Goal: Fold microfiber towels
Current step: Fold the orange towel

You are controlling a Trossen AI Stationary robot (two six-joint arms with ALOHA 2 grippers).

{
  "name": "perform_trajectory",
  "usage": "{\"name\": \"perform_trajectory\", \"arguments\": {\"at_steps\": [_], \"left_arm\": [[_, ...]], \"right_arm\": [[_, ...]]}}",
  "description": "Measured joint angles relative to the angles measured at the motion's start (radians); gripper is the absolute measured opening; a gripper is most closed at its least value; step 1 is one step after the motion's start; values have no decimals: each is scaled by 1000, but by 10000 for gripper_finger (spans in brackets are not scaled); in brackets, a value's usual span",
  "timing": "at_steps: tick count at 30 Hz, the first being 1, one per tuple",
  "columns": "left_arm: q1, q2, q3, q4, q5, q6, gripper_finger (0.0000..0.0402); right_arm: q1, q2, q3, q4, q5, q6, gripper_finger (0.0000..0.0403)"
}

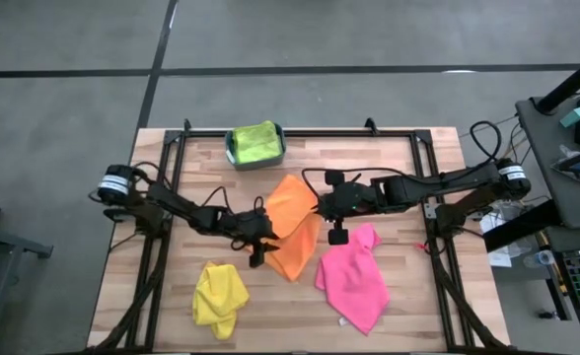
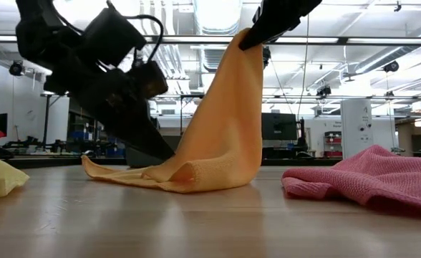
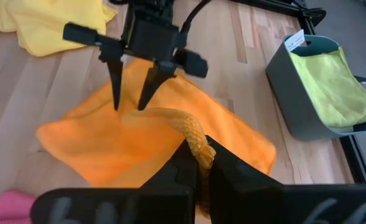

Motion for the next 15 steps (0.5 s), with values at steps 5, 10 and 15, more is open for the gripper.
{"name": "perform_trajectory", "arguments": {"at_steps": [5,10,15], "left_arm": [[6,51,1,64,72,-45,128],[6,60,0,71,94,-63,53],[6,-7,1,33,93,1,3]], "right_arm": [[0,0,0,0,0,-1,8],[0,0,0,0,1,-1,8],[3,-8,0,0,20,-1,8]]}}
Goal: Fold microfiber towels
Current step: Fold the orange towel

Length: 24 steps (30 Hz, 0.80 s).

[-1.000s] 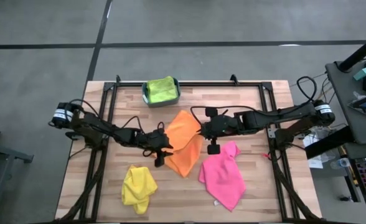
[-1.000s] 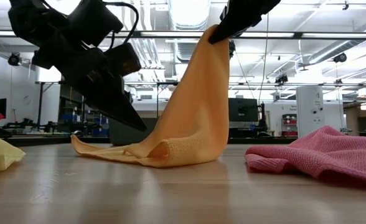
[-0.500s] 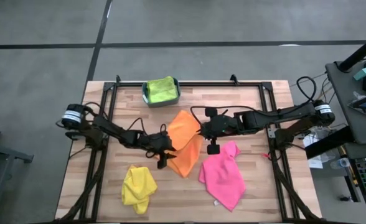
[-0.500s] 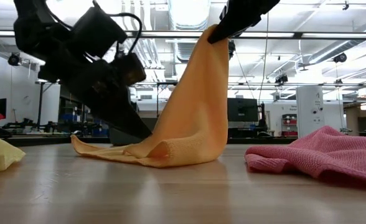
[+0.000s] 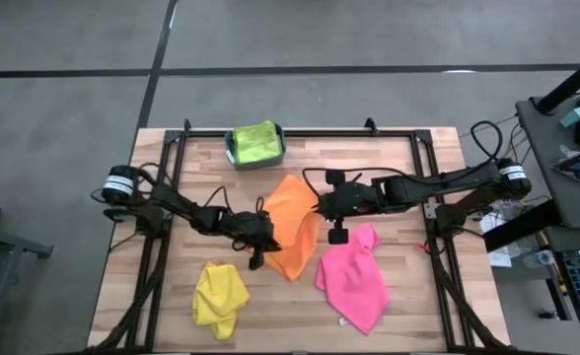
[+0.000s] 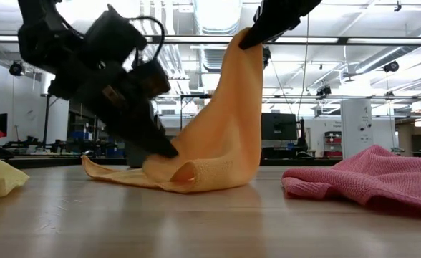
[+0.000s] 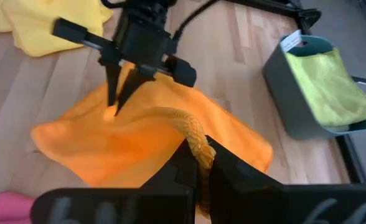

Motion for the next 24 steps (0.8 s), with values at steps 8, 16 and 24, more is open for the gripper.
{"name": "perform_trajectory", "arguments": {"at_steps": [8,16,24], "left_arm": [[0,-363,50,-381,-34,90,0],[0,-699,218,-684,-62,207,0],[14,-829,357,-784,-86,317,0]], "right_arm": [[6,-92,0,6,7,-4,8],[6,-187,0,71,6,-41,8],[-5,-200,70,97,42,-162,8]]}}
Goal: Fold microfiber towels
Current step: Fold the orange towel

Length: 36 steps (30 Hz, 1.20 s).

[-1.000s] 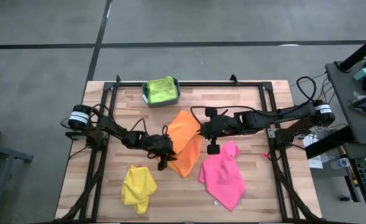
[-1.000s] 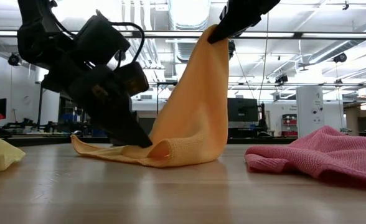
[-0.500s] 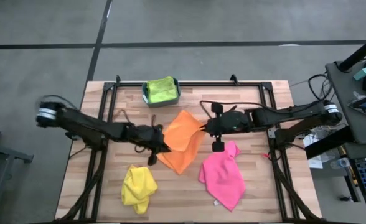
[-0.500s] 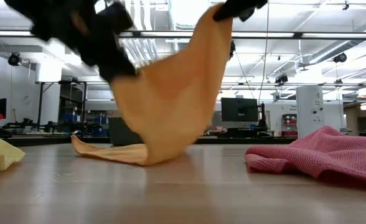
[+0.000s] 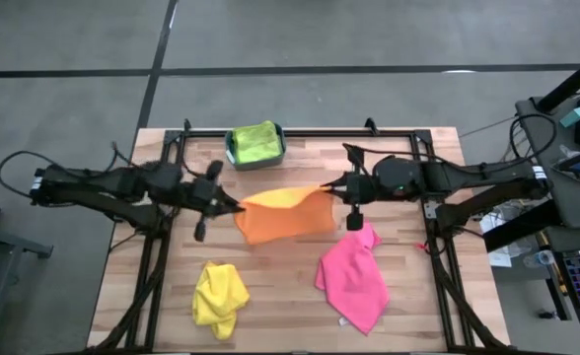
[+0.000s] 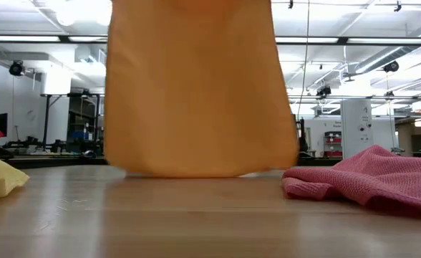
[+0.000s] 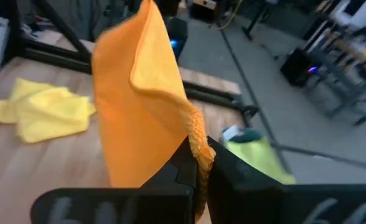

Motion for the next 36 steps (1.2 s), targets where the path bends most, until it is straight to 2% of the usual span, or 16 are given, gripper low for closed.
{"name": "perform_trajectory", "arguments": {"at_steps": [6,10,14,19,22,24,29,33,36], "left_arm": [[80,-40,68,-100,-41,65,0],[175,-45,83,-150,-50,128,0],[285,-31,148,-291,-50,227,0],[363,13,267,-387,9,311,0],[365,42,329,-466,45,324,0],[363,58,348,-536,108,311,0],[315,73,323,-609,265,208,0],[218,95,294,-645,278,145,0],[132,122,255,-610,280,87,0]], "right_arm": [[-61,5,66,1,8,-84,8],[-126,5,90,0,6,-135,8],[-191,5,93,11,5,-185,8],[-216,5,92,-1,-4,-218,8],[-204,5,92,-25,-35,-199,8],[-190,5,92,-63,-83,-163,8],[-140,6,87,-183,-239,-16,8],[-80,15,52,-234,-350,102,8],[-18,29,9,-239,-385,186,8]]}}
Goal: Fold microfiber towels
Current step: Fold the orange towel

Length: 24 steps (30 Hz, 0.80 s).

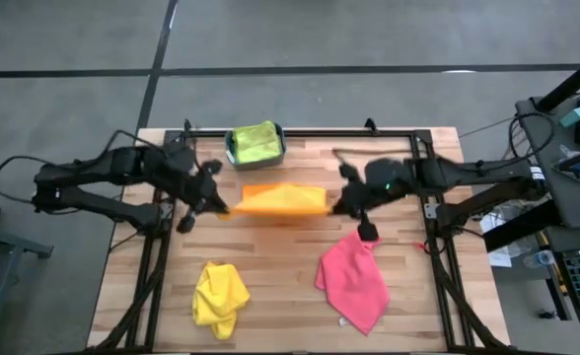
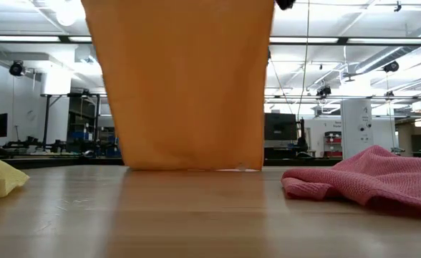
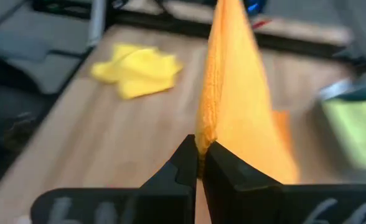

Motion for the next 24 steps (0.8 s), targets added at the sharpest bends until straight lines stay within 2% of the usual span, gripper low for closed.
{"name": "perform_trajectory", "arguments": {"at_steps": [5,12,18,24], "left_arm": [[-138,76,-71,88,-2,-74,0],[-263,224,-120,205,-3,-171,0],[-299,364,-151,234,-3,-246,0],[-299,510,-185,224,-5,-276,0]], "right_arm": [[106,53,-83,38,-2,102,8],[204,140,-179,161,-2,245,8],[210,212,-216,195,-1,337,8],[177,287,-253,246,-1,345,8]]}}
